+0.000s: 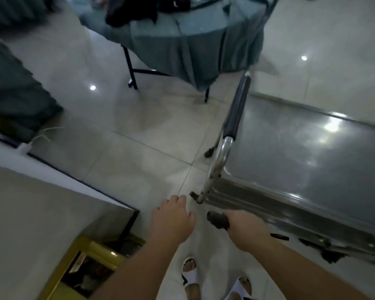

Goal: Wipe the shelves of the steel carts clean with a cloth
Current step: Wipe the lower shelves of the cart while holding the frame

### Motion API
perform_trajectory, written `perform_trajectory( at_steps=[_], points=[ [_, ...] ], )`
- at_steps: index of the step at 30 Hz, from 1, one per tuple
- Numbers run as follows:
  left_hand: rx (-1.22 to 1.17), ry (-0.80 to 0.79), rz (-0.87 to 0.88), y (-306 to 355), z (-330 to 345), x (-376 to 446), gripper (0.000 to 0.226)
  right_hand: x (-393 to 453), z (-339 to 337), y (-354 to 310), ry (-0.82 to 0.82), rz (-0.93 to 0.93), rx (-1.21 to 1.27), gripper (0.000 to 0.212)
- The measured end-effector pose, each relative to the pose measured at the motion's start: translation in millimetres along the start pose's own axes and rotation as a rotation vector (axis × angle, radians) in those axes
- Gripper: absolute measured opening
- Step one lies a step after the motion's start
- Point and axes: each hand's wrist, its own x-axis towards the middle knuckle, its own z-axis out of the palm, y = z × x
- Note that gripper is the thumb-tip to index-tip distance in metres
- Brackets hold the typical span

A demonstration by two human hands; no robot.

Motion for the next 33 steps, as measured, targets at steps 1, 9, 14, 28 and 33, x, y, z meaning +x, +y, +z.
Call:
perform_trajectory(
  at_steps=[1, 9, 14, 28, 33],
  points=[
    [-0.008, 0.016, -0.017, -7, -14, -6, 0.055, -3, -16, -15, 0.035, -0.032, -0.017, 0.022],
    [-0.072, 0.122, -0.114, -40, -90, -15, 0.057, 8, -125, -99, 0.172, -0.216, -0.053, 0.027],
    [-0.073, 0.170, -0.134, -46, -135, 16, 0.056, 41, -180, -116, 0.224, -0.263, -0.005, 0.026],
    [0.030, 0.152, -0.055, -33, -250, 171, 0.056, 156, -288, -102, 0.320, -0.157, 0.165, 0.025],
    [0.097, 0.118, 0.096, -41, -282, 272, 0.052, 209, -313, -105, 0.340, 0.023, 0.245, 0.021]
  ],
)
